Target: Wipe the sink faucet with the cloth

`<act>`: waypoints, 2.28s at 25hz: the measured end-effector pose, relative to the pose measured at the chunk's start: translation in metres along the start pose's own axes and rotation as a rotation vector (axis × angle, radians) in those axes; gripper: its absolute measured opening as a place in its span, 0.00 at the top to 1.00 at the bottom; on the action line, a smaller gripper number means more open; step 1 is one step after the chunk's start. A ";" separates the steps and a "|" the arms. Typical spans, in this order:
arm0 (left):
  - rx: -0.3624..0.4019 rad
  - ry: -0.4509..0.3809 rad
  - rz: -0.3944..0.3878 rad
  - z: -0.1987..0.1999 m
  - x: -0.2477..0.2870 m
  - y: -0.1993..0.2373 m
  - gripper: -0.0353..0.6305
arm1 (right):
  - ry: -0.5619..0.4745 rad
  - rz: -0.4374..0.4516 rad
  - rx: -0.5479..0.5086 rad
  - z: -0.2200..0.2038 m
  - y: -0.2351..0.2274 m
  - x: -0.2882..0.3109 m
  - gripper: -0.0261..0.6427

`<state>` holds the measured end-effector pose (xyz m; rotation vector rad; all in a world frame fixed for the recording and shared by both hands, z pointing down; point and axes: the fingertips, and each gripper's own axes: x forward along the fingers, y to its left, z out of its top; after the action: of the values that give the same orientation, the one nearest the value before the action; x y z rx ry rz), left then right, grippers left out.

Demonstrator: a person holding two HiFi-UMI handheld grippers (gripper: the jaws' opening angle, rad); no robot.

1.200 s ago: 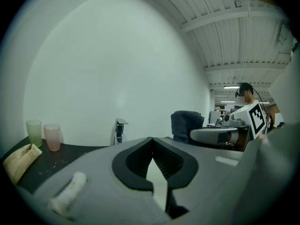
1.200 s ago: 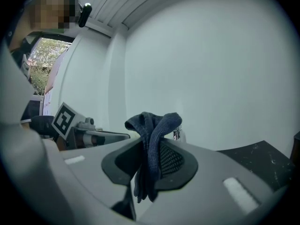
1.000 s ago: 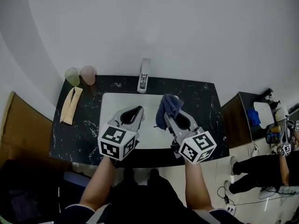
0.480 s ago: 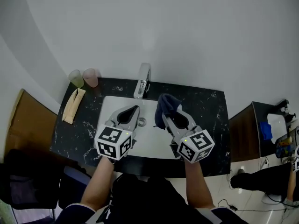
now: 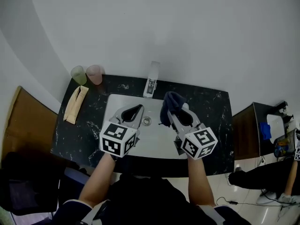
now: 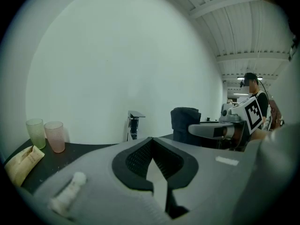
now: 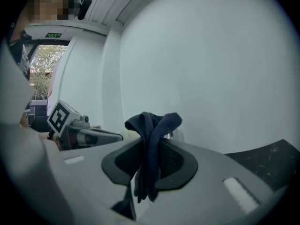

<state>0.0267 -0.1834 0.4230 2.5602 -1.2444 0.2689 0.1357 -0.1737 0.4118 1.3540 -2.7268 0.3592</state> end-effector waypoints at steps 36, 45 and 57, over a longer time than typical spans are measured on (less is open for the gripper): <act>0.095 0.061 -0.149 -0.021 0.070 0.034 0.81 | 0.424 0.044 -0.789 -0.015 -0.023 0.129 0.85; 0.114 0.076 -0.149 -0.020 0.071 0.031 0.82 | 0.397 0.013 -0.742 -0.006 -0.051 0.149 0.85; 0.127 0.093 -0.129 -0.021 0.071 0.033 0.82 | 0.385 0.157 -0.739 -0.015 -0.001 0.111 0.86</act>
<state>0.0431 -0.2480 0.4683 2.6868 -1.0555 0.4468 0.0687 -0.2567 0.4455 0.7753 -2.2761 -0.3283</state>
